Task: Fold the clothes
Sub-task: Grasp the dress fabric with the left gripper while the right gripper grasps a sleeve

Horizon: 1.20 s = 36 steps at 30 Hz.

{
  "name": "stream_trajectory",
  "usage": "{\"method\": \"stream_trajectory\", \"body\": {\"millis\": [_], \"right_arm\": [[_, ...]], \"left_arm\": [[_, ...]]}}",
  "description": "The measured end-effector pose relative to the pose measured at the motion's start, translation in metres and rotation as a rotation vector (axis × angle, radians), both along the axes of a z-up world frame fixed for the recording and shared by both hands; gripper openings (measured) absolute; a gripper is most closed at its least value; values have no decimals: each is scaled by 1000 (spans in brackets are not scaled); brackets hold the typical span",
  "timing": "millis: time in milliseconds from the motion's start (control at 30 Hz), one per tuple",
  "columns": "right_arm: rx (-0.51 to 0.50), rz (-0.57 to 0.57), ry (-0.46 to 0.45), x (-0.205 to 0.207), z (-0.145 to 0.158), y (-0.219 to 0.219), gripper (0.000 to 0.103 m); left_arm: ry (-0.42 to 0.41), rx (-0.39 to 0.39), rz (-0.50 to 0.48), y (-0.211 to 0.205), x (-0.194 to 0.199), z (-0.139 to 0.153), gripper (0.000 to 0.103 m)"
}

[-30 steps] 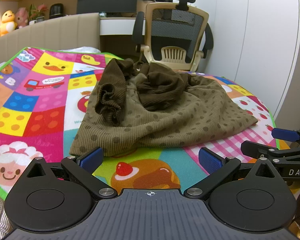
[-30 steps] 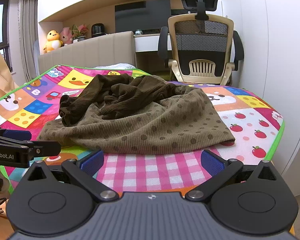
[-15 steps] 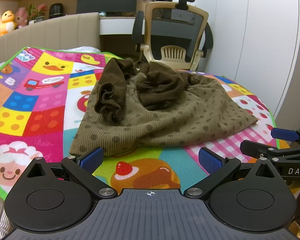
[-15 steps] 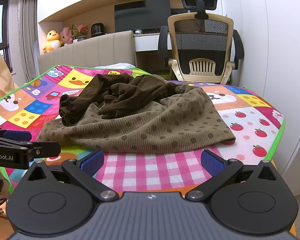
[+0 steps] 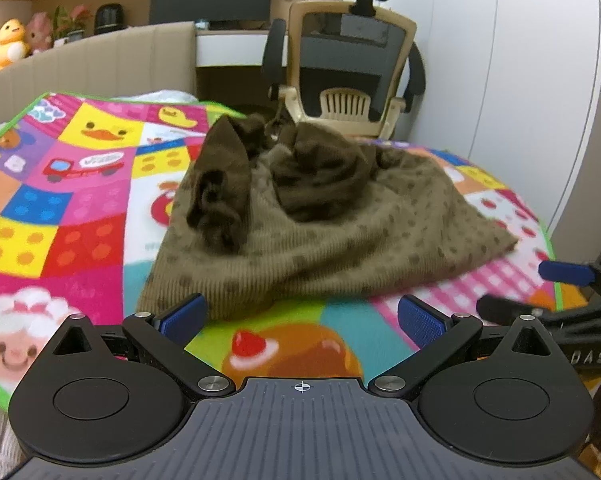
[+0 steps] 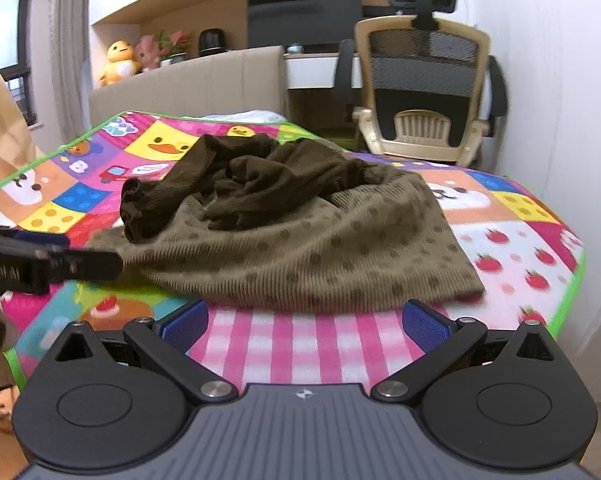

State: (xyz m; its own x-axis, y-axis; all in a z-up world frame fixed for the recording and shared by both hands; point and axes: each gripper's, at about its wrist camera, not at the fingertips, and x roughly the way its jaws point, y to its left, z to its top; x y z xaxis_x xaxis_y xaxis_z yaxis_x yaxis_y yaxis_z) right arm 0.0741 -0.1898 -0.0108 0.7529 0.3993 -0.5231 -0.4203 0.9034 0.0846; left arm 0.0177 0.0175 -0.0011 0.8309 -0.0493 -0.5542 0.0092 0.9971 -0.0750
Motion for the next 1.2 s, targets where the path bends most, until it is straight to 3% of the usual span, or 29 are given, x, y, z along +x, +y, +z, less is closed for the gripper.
{"method": "stream_trajectory", "body": {"millis": [133,233,333,433,533,600,667,767,867,933,1033,1133,1167,1200], "right_arm": [[63,7,139,56,-6,4,103],[102,10,234,84,-19,6,103],[139,20,263,93,-27,5,103],[185,14,304,97,-27,0,103],[234,-1,356,107,-27,-5,103],[161,51,373,112,-23,3,103],[105,88,373,117,-16,6,103],[34,72,176,124,14,7,103],[-7,36,25,161,34,11,103],[-29,36,22,199,32,20,103],[-98,21,50,259,11,39,89],[-51,-16,175,303,-15,46,81],[-21,-23,211,309,-22,45,73],[9,-30,246,313,-28,44,72]], "left_arm": [[-12,-87,-9,23,36,18,103],[30,-155,-17,43,71,19,103],[108,-234,-57,61,102,6,103],[149,-240,-100,69,118,-2,103],[117,-224,-132,78,127,9,103],[90,-216,-126,88,138,18,103],[79,-234,-126,100,153,21,103],[97,-252,-90,118,180,19,103],[87,-266,-79,130,199,22,103],[90,-265,-81,132,214,22,103],[135,-235,-66,127,240,10,103],[151,-161,-21,121,257,-5,103],[164,-157,-22,121,260,-9,103],[181,-159,-26,120,263,-13,103]]}}
